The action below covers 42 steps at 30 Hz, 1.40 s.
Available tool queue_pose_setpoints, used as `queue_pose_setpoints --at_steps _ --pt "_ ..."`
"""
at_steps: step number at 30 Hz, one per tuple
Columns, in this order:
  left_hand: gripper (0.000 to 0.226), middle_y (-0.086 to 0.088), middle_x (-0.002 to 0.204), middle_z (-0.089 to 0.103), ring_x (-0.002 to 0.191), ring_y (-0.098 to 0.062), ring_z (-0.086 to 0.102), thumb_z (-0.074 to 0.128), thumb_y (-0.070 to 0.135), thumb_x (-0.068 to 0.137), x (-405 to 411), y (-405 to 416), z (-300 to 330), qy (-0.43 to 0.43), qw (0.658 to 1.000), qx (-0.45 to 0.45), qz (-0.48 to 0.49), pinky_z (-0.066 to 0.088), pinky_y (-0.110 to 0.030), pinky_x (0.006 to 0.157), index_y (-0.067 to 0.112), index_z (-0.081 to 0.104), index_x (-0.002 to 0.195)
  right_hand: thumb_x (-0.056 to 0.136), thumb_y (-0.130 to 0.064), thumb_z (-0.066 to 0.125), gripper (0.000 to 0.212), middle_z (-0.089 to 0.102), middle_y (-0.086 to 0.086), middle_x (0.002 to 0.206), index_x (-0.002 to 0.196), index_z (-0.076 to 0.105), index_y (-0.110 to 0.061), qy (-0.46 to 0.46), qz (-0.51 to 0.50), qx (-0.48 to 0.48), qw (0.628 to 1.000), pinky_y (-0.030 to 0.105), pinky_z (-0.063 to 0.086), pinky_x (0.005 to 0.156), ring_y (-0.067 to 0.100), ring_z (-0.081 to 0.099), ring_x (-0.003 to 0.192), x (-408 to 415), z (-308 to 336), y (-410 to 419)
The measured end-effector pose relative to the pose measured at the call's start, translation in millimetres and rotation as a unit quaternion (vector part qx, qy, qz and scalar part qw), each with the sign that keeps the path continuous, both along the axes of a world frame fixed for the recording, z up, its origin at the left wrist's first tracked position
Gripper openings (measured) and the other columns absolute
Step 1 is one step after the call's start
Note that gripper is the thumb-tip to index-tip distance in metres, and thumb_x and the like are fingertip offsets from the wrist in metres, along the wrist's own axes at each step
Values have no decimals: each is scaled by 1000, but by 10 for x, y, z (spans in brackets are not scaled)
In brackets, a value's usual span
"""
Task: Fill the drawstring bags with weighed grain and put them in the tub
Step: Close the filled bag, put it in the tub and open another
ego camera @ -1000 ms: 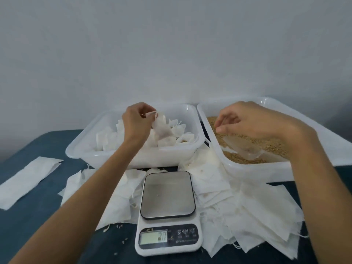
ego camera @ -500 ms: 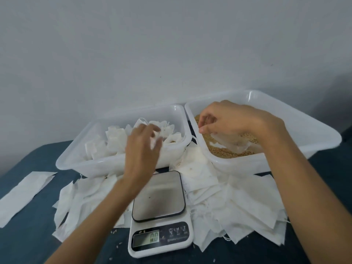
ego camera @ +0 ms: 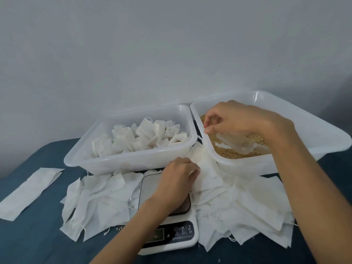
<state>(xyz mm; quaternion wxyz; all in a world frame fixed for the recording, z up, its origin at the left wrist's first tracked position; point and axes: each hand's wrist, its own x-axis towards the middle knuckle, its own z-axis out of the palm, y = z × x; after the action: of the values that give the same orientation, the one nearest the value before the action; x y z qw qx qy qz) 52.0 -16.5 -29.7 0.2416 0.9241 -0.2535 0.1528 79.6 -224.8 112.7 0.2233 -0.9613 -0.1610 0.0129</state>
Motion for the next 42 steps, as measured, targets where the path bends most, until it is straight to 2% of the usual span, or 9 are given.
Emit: queue_pose_setpoints --at_steps 5,12,19,22,28,32,35,38,42 --pt "8 -1 93 69 85 -22 55 71 14 97 11 2 -88 -19 997 -70 34 47 -39 77 9 76 94 93 -38 70 17 68 -5 100 105 71 -25 -1 4 6 1000 20 43 69 12 64 96 -3 -4 18" --pt "15 7 65 64 58 -3 53 75 12 94 95 212 -40 56 961 -250 104 42 -16 60 14 71 80 93 -39 70 16 68 -9 100 105 71 -27 -11 11 4 1000 19 42 69 9 64 96 -11 -14 56" --pt "14 12 68 64 65 -2 56 75 13 95 75 774 -77 16 959 -235 160 40 -11 63 16 72 81 93 -43 69 16 66 -13 98 102 70 -31 -19 13 -18 1000 23 42 64 7 64 91 -36 -26 120" --pt "17 10 69 67 66 -2 57 74 14 95 16 964 -113 35 948 -267 169 42 -12 64 20 73 80 93 -39 70 13 68 -9 96 101 71 -29 -7 28 -14 999 36 55 79 14 68 89 -45 -54 197" --pt "28 4 58 53 55 -8 46 76 28 90 -119 961 52 145 866 -476 58 42 -15 57 24 64 65 91 -34 74 13 69 -12 95 102 70 -30 -5 70 8 998 35 56 81 9 67 87 -58 -157 429" --pt "31 8 60 54 51 -4 50 74 34 86 -171 853 106 205 797 -568 -17 44 -12 52 27 58 61 90 -36 75 12 71 -11 88 92 68 -26 -13 106 75 991 21 50 62 4 70 67 -71 -283 669" --pt "30 8 61 55 52 -3 50 77 36 87 -192 844 92 198 802 -563 -23 43 -11 51 25 61 65 92 -41 72 22 73 -4 80 85 66 -20 28 141 154 978 20 56 59 12 72 63 -120 -385 929" --pt "20 -2 75 68 68 -11 61 75 35 92 -211 855 100 195 802 -564 -31 49 -18 62 17 75 83 90 -47 69 34 74 3 78 87 66 -13 84 163 234 955 30 62 64 18 74 67 -188 -514 1182" --pt "14 -10 97 77 91 -22 74 68 18 96 -254 882 147 238 748 -611 -105 58 -28 82 15 81 99 84 -51 73 41 74 3 79 89 64 -12 86 126 262 953 35 64 67 18 75 69 -198 -564 1256"
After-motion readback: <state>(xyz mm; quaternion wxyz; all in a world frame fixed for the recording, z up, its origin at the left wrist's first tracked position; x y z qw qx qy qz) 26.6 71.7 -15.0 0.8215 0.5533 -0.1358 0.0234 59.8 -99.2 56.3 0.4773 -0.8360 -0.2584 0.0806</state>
